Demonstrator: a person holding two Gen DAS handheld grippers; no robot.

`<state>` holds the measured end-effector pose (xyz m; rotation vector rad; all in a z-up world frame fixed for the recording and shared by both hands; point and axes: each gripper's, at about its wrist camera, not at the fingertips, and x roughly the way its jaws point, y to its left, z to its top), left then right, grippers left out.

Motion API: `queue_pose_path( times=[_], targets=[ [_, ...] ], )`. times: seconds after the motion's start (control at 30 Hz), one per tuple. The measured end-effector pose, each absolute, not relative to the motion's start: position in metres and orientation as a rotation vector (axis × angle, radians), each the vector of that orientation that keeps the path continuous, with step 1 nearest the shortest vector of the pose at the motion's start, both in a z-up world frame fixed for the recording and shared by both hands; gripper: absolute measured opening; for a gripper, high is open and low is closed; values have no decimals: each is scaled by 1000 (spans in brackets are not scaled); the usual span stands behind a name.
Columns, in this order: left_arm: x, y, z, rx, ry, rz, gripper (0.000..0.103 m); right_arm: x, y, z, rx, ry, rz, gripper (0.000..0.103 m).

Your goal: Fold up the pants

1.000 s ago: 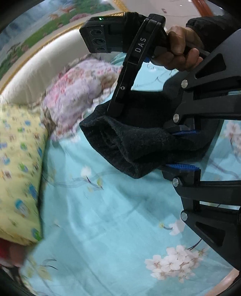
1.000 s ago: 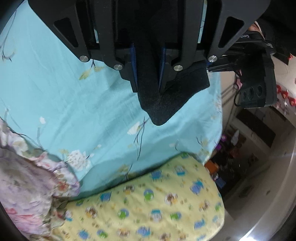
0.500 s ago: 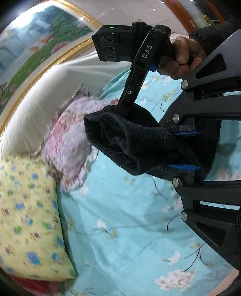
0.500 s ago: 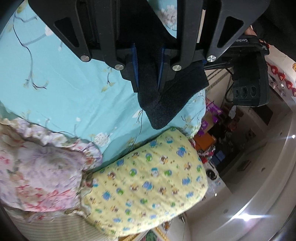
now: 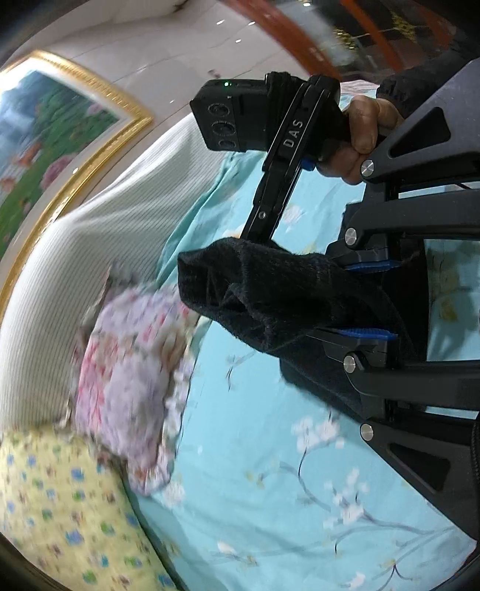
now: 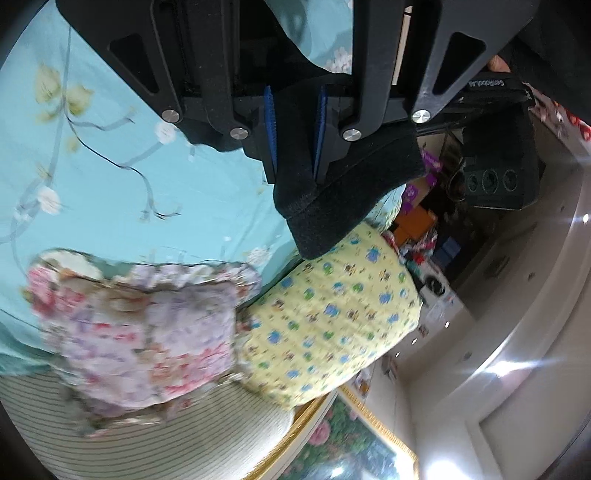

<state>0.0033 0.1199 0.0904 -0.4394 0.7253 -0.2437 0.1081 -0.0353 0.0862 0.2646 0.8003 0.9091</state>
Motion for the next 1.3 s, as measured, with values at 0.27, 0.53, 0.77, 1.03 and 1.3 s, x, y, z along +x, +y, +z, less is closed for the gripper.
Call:
queue_pose_path(
  times=[0.27,0.53,0.77,1.03,1.3],
  targets=[
    [10,64,87,-369,775,-328,23,86,-94,80,342,766,833,19],
    [18,15,74,-277,829,-381,23,62,-147,63,429,739,760,19],
    [23,-19,57,-197,857,-393,23,48,-178,43,489,738,702,19],
    [32,-36,35,-172,892,-400,23,41,-199,17,541,756,645,19],
    [32,-50,23,-136,888,-417,28,35,-208,6,553,771,597,19]
  ],
)
